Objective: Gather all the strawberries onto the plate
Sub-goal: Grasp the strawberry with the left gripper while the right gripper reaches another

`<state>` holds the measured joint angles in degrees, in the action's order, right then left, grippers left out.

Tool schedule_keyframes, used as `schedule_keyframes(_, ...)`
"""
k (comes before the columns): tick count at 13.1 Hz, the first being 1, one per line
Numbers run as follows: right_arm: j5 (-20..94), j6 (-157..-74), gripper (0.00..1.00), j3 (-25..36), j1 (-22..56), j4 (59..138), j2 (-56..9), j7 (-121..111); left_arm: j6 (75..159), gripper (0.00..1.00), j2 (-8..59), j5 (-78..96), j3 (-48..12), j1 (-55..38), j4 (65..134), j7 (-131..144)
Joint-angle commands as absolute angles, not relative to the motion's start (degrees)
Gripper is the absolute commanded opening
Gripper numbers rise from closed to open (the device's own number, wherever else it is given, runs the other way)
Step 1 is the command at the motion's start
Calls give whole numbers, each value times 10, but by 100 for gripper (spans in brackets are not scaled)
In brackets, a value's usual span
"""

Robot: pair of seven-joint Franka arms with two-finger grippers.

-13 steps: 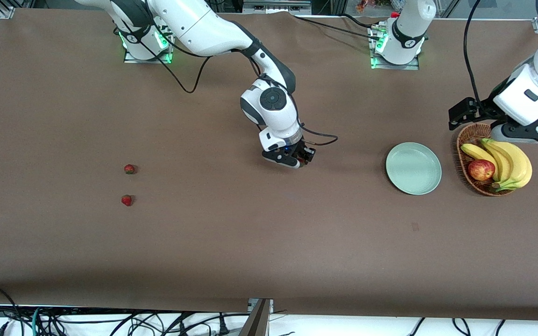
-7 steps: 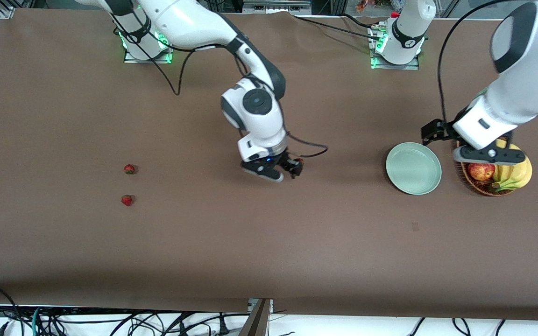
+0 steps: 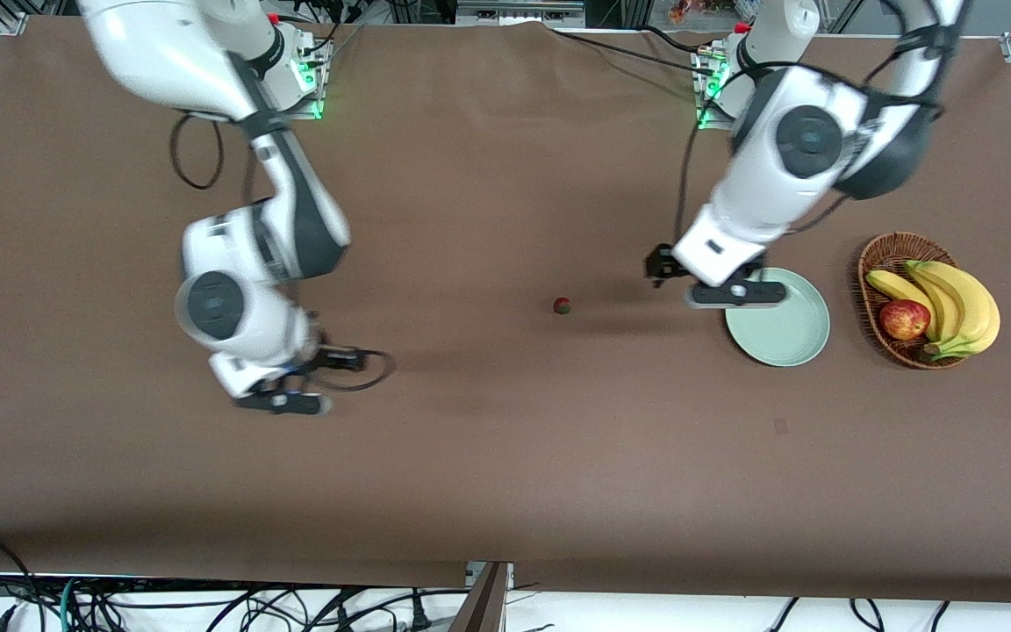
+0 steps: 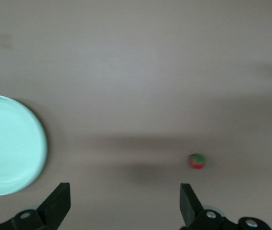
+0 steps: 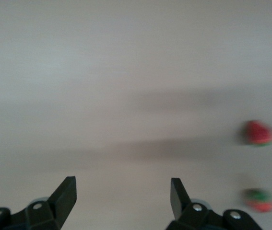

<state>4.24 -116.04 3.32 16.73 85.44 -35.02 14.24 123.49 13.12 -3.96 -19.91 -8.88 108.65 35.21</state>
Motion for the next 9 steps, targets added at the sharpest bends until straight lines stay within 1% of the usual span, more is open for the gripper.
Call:
schedule_keyframes(1, 51, -1187, 87, 36, 101, 925, -331, 8, 1299, 100, 209, -128, -200, -161, 1071, 503)
schedule_keyframes(3, 52, -1240, 87, 36, 75, 967, -337, -33, 1338, 100, 256, -178, -200, -200, 1071, 575)
schedule_keyframes(5, 52, -1286, 87, 36, 68, 1003, -338, -36, 1367, 100, 292, -215, -201, -213, 1071, 614)
schedule_keyframes(7, 52, -1299, 86, 36, 60, 1006, -353, -56, 1384, 100, 322, -226, -200, -221, 1073, 643)
schedule_keyframes(9, 50, -1313, 85, 36, 46, 999, -363, -61, 1393, 100, 334, -229, -200, -220, 1072, 643)
